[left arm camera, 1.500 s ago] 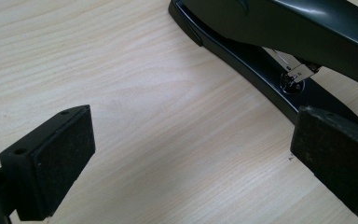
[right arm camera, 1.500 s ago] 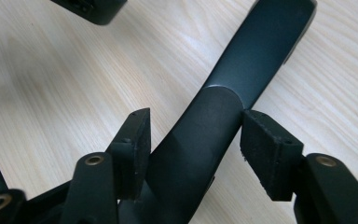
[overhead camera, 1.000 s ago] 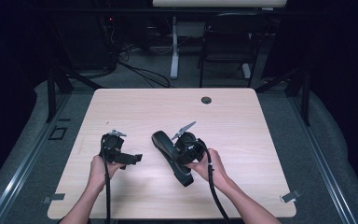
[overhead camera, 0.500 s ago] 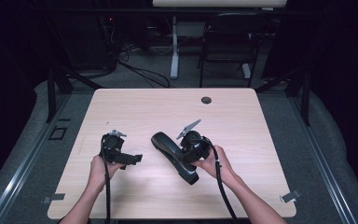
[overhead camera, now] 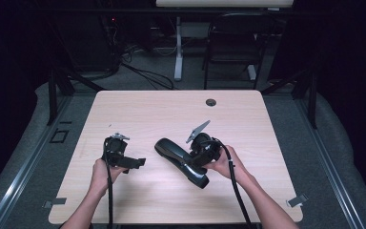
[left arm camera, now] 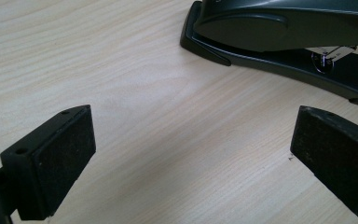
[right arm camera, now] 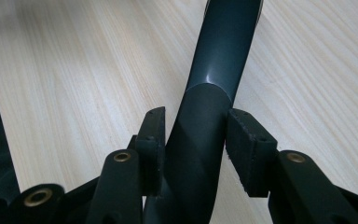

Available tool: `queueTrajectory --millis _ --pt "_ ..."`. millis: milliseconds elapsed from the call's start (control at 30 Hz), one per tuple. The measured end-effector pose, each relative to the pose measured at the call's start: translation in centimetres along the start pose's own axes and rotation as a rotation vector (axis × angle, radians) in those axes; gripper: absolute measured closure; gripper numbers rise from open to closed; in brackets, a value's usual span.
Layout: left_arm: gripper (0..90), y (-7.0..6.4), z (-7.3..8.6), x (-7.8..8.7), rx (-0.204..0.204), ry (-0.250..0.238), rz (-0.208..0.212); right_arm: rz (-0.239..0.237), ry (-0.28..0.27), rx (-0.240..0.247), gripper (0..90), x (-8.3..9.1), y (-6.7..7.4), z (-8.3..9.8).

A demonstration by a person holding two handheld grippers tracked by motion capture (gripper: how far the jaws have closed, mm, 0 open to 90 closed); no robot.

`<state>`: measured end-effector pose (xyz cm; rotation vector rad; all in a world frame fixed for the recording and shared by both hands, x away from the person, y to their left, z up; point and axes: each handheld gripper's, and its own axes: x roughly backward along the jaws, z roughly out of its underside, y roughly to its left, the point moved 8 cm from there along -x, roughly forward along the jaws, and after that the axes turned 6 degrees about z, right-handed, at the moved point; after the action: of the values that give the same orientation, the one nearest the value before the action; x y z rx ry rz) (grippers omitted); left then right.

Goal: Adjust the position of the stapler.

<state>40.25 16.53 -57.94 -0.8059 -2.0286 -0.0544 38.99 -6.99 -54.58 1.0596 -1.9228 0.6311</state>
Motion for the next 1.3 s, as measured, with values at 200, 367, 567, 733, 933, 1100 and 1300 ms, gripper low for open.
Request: queueTrajectory --millis 200,367,567,733,933,1100,1300 --pt "0.0 0.0 0.0 0.0 -0.004 0.0 0.002 -0.039 -0.004 0.032 59.0 0.4 -0.3 0.4" --pt "0.0 -0.1 0.0 -0.1 -0.007 0.006 0.004 -0.086 0.013 0.103 59.0 1.0 -0.4 1.2" --pt "0.0 -0.2 0.0 -0.1 -0.013 0.008 0.006 -0.09 0.014 0.089 58.5 1.0 -0.4 1.2" --pt "0.0 -0.1 0.0 0.0 -0.009 0.002 0.007 -0.058 0.043 0.042 48.7 1.1 -0.4 1.6" --pt "0.0 -0.2 0.0 -0.2 -0.015 0.015 0.013 -0.003 0.052 -0.002 48.1 2.2 -0.3 2.5" --pt "0.0 -0.2 0.1 -0.2 -0.013 0.014 0.009 -0.005 0.052 0.009 57.4 2.4 0.2 2.5" --pt "0.0 -0.3 0.1 -0.3 -0.02 0.023 0.015 0.051 0.032 0.079 83.5 2.7 -0.6 2.2"
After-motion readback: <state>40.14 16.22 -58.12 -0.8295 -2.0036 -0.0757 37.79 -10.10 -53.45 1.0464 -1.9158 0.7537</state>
